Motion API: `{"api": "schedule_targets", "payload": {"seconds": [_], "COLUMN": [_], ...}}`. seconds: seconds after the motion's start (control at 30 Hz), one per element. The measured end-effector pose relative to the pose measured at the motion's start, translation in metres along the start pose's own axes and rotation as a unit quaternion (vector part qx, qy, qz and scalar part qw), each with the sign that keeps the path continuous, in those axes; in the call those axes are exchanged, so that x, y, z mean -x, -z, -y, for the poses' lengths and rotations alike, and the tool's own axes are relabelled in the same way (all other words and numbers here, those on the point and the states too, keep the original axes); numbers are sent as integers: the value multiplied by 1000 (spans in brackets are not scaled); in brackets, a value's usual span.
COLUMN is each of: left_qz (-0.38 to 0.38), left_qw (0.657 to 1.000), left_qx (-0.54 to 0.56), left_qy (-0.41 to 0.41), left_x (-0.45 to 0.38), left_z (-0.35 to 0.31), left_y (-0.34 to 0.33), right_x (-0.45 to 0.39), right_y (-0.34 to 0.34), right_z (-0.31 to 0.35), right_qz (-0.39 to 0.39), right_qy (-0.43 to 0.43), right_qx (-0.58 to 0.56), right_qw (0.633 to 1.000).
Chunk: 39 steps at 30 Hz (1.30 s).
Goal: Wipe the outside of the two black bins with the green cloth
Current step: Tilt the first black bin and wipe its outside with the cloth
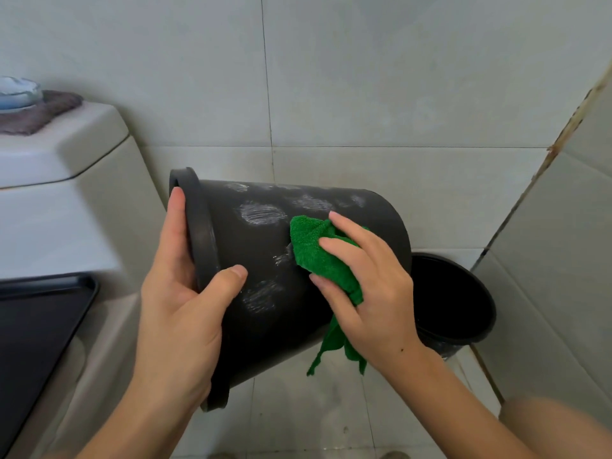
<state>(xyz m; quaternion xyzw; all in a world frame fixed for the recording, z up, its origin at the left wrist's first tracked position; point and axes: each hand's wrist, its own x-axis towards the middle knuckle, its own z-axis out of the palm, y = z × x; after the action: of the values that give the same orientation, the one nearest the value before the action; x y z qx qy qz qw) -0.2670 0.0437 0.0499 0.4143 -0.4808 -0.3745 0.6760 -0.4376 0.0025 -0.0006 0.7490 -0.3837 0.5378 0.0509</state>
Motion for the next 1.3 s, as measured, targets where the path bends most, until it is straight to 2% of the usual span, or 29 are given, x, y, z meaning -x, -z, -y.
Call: {"api": "schedule_targets", "payload": {"seconds": [0.1, 0.27, 0.33, 0.5, 0.77, 0.9, 1.0, 1.2, 1.3], "left_qz": [9, 15, 18, 21, 20, 18, 19, 21, 24], "left_qw": [1000, 1000, 1000, 999, 999, 999, 998, 997, 997], "left_qx": [0, -3, -8, -25, 0, -23, -31, -40, -40], "left_qy": [2, 7, 6, -14, -27, -32, -42, -59, -56], "left_x": [1, 1, 2, 5, 5, 4, 4, 5, 6], "left_z": [2, 5, 4, 1, 8, 9, 10, 14, 13], "left_y": [2, 6, 6, 5, 4, 5, 5, 8, 7], "right_x": [-2, 7, 3, -4, 10, 5, 6, 13, 13], "right_y": [1, -4, 1, 11, -8, 2, -2, -10, -7], "right_z": [6, 19, 13, -7, 20, 0, 3, 26, 9], "right_qz": [-4, 34, 32, 3, 20, 21, 26, 7, 9], "right_qy": [17, 107, 97, 3, 114, 53, 18, 88, 81], "right_qx": [-4, -10, 21, 57, 20, 78, 79, 50, 63], "right_qw": [1000, 994, 995, 998, 993, 995, 996, 995, 995]}}
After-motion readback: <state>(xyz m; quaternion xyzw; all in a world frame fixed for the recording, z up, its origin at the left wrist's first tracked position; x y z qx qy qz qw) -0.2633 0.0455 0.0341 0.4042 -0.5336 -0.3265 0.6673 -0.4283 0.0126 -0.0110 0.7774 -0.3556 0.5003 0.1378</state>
